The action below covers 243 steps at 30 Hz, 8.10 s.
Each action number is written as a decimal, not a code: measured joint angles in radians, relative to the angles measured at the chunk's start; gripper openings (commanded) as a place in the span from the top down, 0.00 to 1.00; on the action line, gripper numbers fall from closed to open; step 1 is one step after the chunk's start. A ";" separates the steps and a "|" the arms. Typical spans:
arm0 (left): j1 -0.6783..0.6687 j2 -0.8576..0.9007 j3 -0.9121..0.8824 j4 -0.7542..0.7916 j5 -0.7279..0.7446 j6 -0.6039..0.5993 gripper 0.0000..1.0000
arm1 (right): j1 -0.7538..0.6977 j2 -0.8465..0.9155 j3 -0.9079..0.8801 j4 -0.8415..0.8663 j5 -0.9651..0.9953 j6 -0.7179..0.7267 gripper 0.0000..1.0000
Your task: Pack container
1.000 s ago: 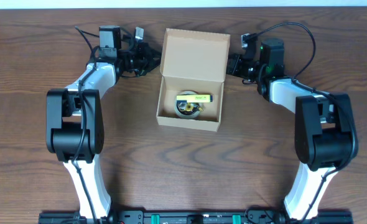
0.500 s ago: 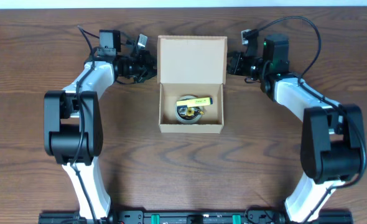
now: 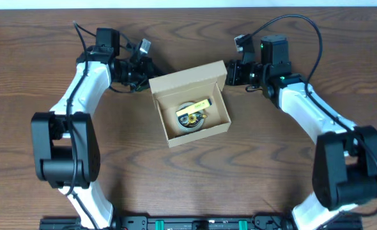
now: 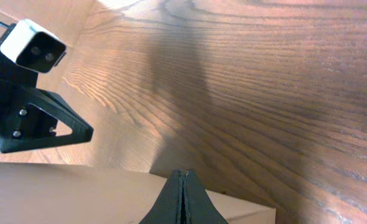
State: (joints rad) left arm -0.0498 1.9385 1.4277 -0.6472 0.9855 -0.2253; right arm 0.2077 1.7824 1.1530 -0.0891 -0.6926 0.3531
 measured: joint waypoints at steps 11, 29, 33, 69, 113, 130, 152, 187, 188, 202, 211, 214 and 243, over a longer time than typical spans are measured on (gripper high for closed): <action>-0.001 -0.096 0.003 -0.220 -0.183 0.081 0.94 | 0.050 -0.134 0.000 -0.166 0.040 -0.076 0.99; -0.003 -0.260 0.190 -0.524 -0.545 0.121 0.94 | 0.379 -0.219 0.005 -0.478 0.243 -0.108 0.99; -0.003 -0.323 0.262 -0.600 -0.660 0.116 0.94 | 0.440 -0.219 0.005 -0.529 0.321 -0.089 0.99; -0.003 -0.435 0.278 -0.714 -0.840 0.049 0.94 | 0.520 -0.037 0.039 -0.290 0.644 0.033 0.99; 0.167 -1.542 -0.355 -0.547 -0.631 0.204 0.05 | 0.480 -1.573 -0.453 -0.713 0.760 -0.291 0.01; 0.167 -1.731 -0.669 -0.235 -0.461 0.038 0.05 | 0.480 -1.708 -0.494 -0.841 0.825 -0.285 0.01; 0.167 -1.904 -0.938 -0.272 -0.727 0.440 0.05 | 0.480 -1.708 -0.496 -0.996 0.825 -0.285 0.01; 0.113 -1.928 -1.250 -0.066 -0.889 0.310 0.05 | 0.480 -1.708 -0.496 -0.996 0.825 -0.285 0.01; 0.113 -1.928 -1.250 -0.066 -0.890 0.307 0.04 | 0.480 -1.708 -0.496 -0.996 0.825 -0.285 0.01; 0.113 -1.928 -1.250 -0.066 -0.890 0.303 0.05 | 0.430 -1.708 -0.496 -0.995 0.845 -0.288 0.01; 0.113 -1.928 -1.250 -0.066 -0.890 0.303 0.05 | 0.091 -1.708 -0.676 -0.860 0.823 -0.411 0.01; 0.113 -1.928 -1.250 -0.066 -0.892 0.303 0.05 | 0.024 -1.711 -0.756 -0.784 0.791 -0.432 0.01; 0.113 -1.928 -1.250 -0.066 -0.893 0.303 0.05 | -0.222 -1.766 -0.962 -0.729 0.696 -0.440 0.01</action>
State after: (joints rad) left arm 0.0631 0.0109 0.1772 -0.7132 0.0929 0.0780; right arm -0.0143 0.0166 0.1913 -0.8177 0.0032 -0.0872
